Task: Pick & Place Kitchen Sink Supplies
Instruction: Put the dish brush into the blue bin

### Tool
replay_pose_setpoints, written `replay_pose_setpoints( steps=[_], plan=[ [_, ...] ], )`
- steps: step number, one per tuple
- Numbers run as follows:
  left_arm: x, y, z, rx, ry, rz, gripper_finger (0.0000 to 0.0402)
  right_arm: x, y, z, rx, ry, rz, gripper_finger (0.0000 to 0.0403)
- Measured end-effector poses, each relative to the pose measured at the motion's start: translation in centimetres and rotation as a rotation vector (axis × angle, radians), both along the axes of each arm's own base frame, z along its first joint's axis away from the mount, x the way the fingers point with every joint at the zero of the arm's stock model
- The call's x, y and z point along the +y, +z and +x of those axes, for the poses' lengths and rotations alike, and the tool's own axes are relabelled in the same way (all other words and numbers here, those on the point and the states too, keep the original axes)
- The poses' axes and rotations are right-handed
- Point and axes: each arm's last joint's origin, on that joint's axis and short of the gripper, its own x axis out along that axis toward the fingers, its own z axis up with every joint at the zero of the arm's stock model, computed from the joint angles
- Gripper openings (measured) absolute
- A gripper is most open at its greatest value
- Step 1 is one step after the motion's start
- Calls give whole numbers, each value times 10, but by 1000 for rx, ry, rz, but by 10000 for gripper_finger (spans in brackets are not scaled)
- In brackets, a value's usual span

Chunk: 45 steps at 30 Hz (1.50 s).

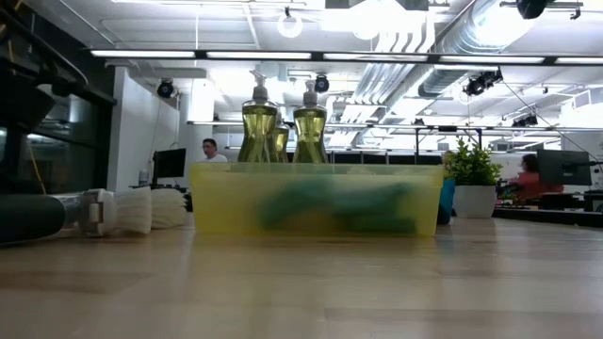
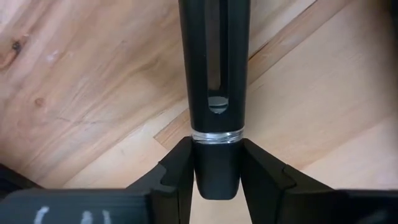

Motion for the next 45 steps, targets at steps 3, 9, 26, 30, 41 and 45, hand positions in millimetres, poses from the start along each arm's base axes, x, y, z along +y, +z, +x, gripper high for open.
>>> replay_pose_setpoints(
  steps=[3, 9, 26, 30, 41, 45],
  plan=[
    [3, 4, -2, -14, 30, 9, 102, 0, 0, 0, -12, 17, 51, 321],
    [13, 19, -11, -65, 78, 51, 105, 0, 0, 0, -27, 23, 122, 321],
    [34, 89, -17, -525, 81, 203, 107, 3, -1, 5, -12, 63, 137, 321],
    [35, 117, -15, -638, 37, 271, 107, 7, -3, 10, 10, 94, 130, 321],
    [36, 170, -8, -851, -14, 429, 107, 17, -12, 33, 99, 85, 158, 321],
    [33, 182, -2, -923, 1, 492, 107, 21, -17, 43, 135, 41, 171, 321]
  ],
)
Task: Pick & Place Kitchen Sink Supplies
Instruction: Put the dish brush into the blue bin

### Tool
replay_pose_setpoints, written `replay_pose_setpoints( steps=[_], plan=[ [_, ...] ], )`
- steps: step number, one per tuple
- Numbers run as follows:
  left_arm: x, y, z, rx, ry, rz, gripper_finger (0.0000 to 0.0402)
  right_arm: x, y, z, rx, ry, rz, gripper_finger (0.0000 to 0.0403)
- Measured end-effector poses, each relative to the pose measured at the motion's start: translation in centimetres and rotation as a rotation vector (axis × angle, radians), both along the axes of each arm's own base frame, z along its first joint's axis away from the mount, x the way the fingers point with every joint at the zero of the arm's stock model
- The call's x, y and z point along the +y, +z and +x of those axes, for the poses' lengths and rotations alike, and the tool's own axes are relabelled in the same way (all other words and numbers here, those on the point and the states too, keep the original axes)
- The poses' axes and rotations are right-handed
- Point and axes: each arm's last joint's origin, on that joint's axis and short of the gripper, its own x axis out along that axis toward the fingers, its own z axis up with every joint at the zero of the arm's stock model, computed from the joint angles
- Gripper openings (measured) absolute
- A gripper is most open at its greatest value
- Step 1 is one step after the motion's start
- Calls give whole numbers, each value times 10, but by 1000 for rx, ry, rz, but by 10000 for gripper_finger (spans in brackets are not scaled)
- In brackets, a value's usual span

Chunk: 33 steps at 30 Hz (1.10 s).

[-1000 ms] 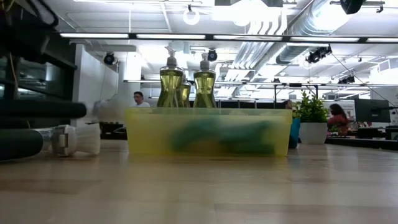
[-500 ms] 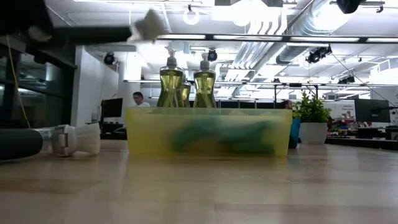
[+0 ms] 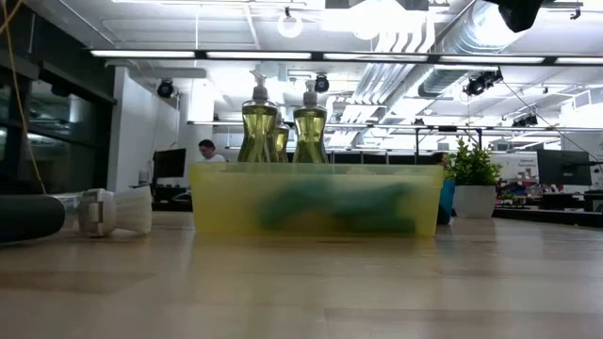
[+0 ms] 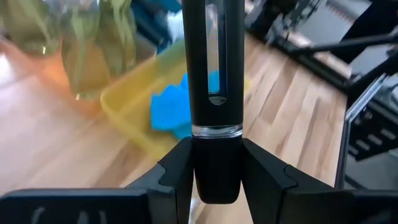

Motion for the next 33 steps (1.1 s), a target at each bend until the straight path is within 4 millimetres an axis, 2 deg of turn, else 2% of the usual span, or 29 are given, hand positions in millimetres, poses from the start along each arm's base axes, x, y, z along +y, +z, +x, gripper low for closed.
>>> replay_pose_setpoints(
  steps=[7, 16, 23, 27, 33],
  plan=[
    [2, 9, 30, -90, 4, 54, 107, 10, -6, 20, 26, 1, 30, 321],
    [19, 16, 80, -182, -50, 135, 107, 23, -6, 52, -48, -24, -14, 321],
    [30, 21, 108, -293, -117, 155, 107, 32, -12, 74, -74, -72, -24, 321],
    [35, 19, 124, -335, -161, 155, 107, 30, -16, 88, -95, -77, -23, 321],
    [42, 11, 142, -363, -211, 135, 107, 18, -17, 107, -164, -64, -14, 321]
  ],
)
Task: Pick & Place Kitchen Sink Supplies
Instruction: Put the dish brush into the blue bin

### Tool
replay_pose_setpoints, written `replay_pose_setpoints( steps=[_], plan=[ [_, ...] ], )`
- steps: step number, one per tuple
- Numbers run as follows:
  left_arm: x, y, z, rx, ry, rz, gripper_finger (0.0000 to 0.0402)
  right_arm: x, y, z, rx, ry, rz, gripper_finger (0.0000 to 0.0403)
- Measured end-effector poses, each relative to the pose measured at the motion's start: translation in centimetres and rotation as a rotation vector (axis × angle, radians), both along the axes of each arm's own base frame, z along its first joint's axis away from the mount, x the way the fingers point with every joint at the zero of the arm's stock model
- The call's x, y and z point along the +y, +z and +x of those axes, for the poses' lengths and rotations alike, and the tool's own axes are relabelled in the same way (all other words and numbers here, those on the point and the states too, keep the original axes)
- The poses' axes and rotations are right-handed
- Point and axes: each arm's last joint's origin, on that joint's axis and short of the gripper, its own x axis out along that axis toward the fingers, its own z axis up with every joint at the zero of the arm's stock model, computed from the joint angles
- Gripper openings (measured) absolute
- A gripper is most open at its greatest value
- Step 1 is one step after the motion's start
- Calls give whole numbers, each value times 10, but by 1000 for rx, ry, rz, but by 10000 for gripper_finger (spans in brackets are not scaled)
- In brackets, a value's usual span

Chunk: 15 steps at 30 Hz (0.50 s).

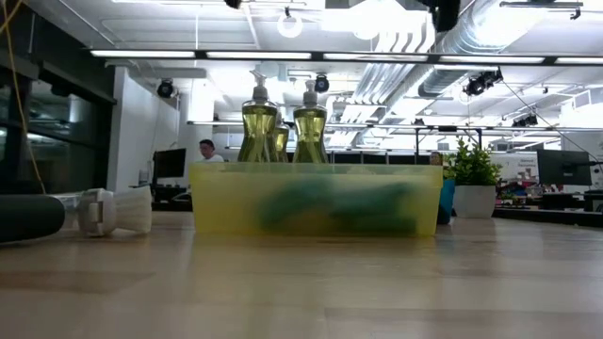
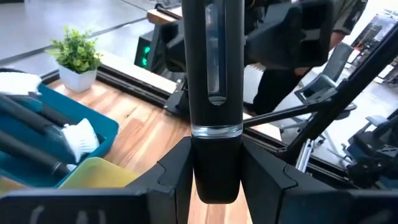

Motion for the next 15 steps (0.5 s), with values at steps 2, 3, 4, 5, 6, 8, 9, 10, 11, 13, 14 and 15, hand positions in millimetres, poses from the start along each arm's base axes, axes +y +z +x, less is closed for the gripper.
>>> replay_pose_setpoints(
  steps=[2, 3, 4, 5, 6, 8, 9, 10, 11, 13, 14, 15],
  plan=[
    [2, -2, 7, -23, -23, -6, 108, -5, 1, 3, -16, 1, 1, 321],
    [2, -2, 9, -38, -36, -7, 108, -7, 0, 5, -24, 6, 2, 321],
    [3, -2, 12, -53, -46, -6, 108, -10, 1, 7, -33, 13, 1, 321],
    [3, -2, 16, -70, -60, -5, 108, -12, 0, 9, -39, 23, -1, 321],
    [4, -4, 19, -82, -68, -8, 108, -14, 0, 10, -43, 36, -2, 321],
    [6, -9, 26, -87, -87, -13, 108, -19, 0, 13, -57, 52, 3, 321],
    [7, -11, 30, -92, -94, -15, 108, -21, 0, 14, -59, 59, 11, 321],
    [9, -13, 33, -95, -99, -17, 108, -23, -1, 15, -58, 63, 16, 321],
    [10, -14, 35, -100, -99, -18, 108, -24, -1, 15, -64, 66, 21, 321],
    [12, -13, 38, -103, -95, -19, 108, -26, 0, 16, -70, 74, 19, 321],
    [12, -13, 39, -106, -94, -17, 108, -27, 1, 16, -80, 83, 14, 321],
    [14, -14, 41, -104, -94, -15, 108, -27, 2, 16, -88, 93, 12, 321]
  ],
)
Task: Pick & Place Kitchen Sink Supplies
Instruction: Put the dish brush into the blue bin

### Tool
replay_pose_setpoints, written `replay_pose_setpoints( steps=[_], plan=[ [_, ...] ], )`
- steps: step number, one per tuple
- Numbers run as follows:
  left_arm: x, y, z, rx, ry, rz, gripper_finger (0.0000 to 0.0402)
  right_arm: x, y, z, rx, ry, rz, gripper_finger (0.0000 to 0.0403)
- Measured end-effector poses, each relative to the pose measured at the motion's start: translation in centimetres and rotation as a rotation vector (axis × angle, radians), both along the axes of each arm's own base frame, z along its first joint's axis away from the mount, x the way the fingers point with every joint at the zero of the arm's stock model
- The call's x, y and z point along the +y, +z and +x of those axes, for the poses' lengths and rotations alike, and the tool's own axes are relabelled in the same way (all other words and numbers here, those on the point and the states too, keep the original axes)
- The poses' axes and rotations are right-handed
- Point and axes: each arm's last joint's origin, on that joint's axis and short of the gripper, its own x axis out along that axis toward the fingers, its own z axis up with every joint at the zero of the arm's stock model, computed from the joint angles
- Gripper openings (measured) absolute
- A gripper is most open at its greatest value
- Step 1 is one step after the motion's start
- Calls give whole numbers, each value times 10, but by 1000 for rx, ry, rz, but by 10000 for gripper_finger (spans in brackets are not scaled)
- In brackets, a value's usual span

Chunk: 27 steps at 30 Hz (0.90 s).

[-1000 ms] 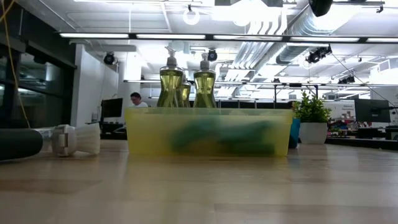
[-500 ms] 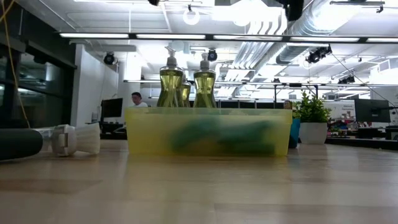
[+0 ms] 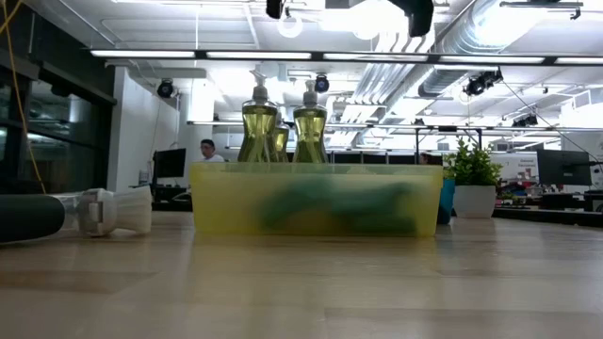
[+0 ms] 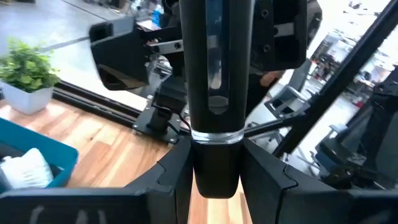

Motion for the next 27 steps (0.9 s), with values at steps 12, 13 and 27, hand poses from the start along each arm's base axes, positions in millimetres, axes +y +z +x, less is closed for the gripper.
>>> replay_pose_setpoints(
  steps=[12, 13, 27],
  plan=[
    [3, 5, 7, 7, -34, 19, 108, 3, 1, 1, -15, 161, -14, 321],
    [3, 4, 7, 11, -40, 19, 108, 3, 1, 1, -16, 158, -15, 321],
    [2, -5, 14, 35, -31, -4, 108, 3, 6, 0, -67, 188, -55, 321]
  ],
)
